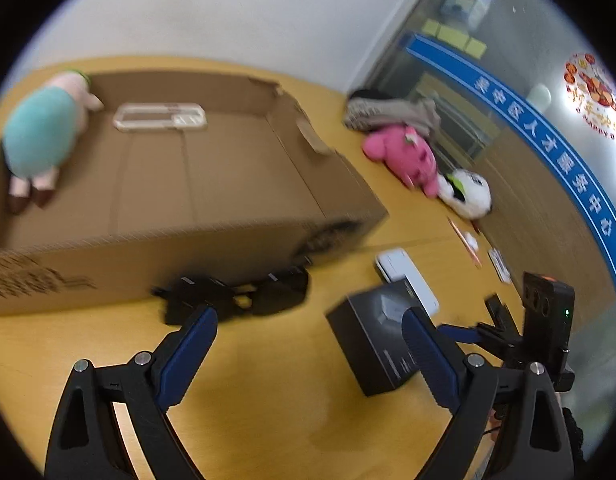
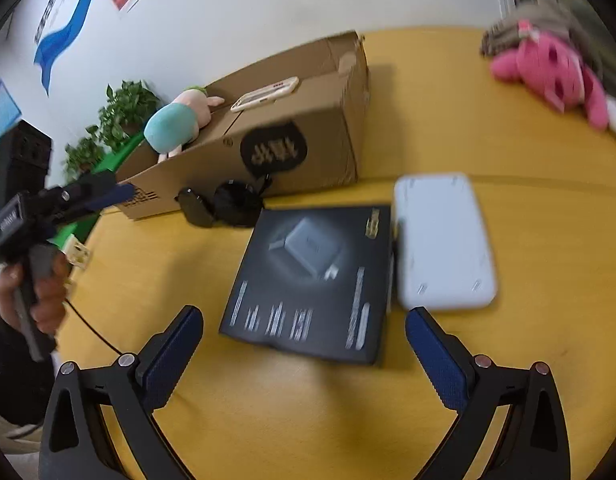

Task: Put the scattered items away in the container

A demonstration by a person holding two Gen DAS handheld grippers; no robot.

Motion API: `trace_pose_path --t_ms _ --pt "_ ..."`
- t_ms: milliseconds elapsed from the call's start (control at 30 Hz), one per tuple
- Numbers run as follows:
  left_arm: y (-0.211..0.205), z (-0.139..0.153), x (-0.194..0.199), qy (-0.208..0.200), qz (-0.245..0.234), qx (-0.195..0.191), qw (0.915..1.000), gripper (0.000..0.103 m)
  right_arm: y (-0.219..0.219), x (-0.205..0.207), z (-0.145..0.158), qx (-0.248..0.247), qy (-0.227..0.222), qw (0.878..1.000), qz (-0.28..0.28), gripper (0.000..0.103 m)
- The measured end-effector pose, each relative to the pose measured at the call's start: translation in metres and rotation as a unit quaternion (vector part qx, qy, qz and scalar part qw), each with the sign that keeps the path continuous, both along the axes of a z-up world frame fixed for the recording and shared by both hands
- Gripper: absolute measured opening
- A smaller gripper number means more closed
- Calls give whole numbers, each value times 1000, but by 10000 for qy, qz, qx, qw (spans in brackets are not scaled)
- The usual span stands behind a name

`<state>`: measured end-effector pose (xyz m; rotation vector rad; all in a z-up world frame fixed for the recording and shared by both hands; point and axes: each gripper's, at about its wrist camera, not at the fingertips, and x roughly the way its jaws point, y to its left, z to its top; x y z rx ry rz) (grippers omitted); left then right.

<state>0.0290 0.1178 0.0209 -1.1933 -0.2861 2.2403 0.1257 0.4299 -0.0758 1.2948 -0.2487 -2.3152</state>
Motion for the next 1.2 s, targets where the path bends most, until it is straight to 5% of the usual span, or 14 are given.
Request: trace_pose_path --t_ms 167,300,533,833,1200 --pt "42 -38 -1 -407 -665 57 9969 93 -25 6 -15 -14 -78 9987 503 103" --pt "50 -60 -5 -681 -683 -147 9952 89 -46 19 -9 231 281 9931 1118 102" --pt "53 -72 -9 -673 -905 175 9935 79 -41 -1 -33 441 179 9957 795 103" --pt "53 -64 -28 -514 -997 47 9937 78 -28 1 -33 501 363 9970 457 101" --pt "73 -76 -21 -735 -1639 409 9829 71 -28 -14 -36 445 574 9974 -35 101"
